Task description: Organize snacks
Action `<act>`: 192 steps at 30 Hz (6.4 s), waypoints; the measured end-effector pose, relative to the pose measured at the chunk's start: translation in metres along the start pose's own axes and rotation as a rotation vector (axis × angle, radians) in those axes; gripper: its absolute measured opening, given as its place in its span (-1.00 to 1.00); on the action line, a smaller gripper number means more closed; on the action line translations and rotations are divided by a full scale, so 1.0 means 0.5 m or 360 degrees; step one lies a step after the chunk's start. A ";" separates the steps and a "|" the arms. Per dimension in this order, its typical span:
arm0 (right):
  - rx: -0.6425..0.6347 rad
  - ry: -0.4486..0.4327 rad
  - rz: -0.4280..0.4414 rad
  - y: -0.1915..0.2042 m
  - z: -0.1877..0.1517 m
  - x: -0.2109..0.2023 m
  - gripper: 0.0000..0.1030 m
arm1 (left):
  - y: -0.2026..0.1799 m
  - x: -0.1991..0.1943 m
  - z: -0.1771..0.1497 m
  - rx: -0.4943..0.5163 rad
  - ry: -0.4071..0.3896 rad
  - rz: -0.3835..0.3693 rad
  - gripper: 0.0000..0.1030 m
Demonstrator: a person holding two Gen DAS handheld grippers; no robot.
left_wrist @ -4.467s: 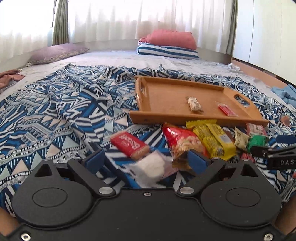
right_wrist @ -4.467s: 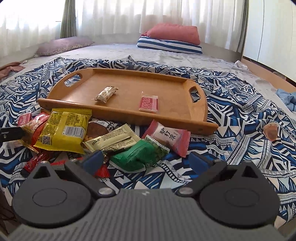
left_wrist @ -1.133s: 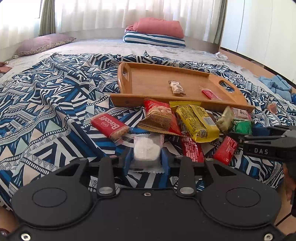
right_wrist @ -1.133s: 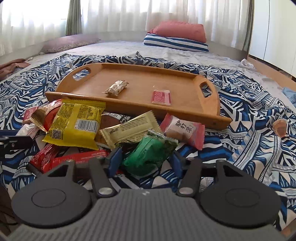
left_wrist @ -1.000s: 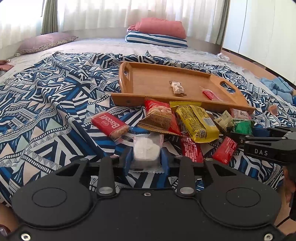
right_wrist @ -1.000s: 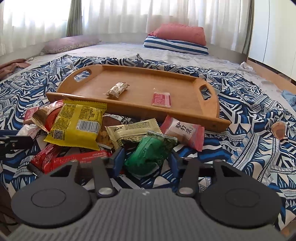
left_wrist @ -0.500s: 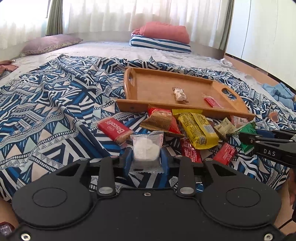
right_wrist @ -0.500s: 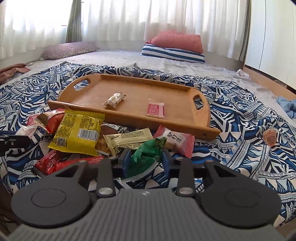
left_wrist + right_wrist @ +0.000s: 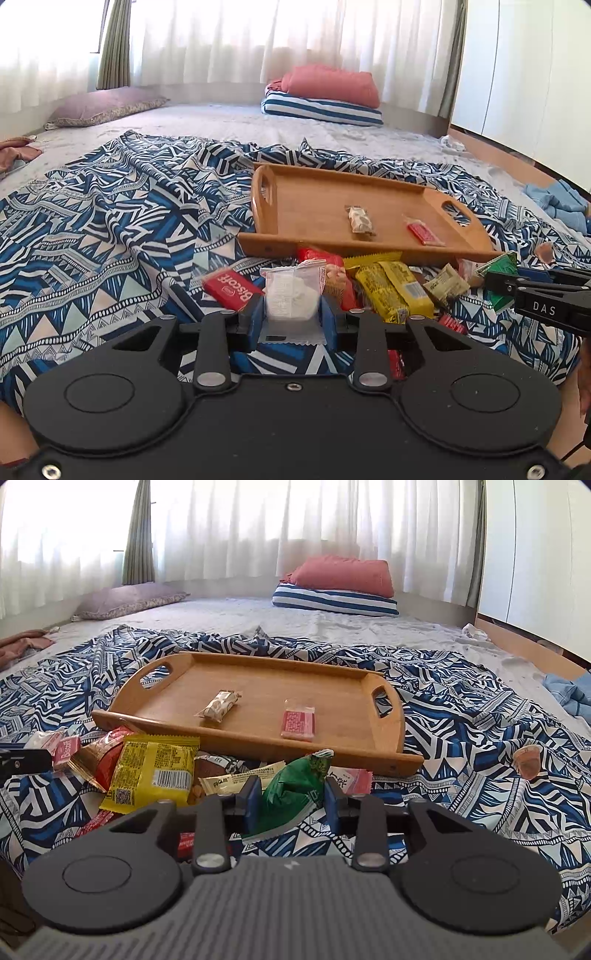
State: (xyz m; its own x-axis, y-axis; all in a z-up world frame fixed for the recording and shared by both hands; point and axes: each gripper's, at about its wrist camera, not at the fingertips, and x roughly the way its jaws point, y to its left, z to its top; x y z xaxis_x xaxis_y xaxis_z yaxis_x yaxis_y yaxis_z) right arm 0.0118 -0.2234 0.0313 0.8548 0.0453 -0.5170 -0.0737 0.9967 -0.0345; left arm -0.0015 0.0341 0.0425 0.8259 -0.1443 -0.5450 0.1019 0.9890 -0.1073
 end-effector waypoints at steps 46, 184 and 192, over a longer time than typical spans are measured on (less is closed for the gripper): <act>0.0107 0.0034 -0.0032 -0.092 0.139 0.178 -0.22 | -0.044 0.232 0.203 -0.0025 0.0063 -0.0121 -0.40; -0.0051 0.0040 -0.0046 -0.098 0.000 0.087 1.00 | -0.148 0.108 -0.007 0.0119 0.0064 -0.0134 0.83; -0.0077 0.0068 -0.0029 -0.082 0.000 0.111 1.00 | -0.176 0.111 0.001 0.0164 0.0005 -0.0069 0.71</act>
State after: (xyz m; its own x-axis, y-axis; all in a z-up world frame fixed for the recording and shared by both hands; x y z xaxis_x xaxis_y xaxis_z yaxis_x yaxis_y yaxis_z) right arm 0.0624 -0.2617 0.0039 0.8336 0.0234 -0.5519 -0.0842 0.9928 -0.0852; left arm 0.0356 -0.0612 0.0218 0.8179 -0.1870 -0.5442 0.1942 0.9799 -0.0448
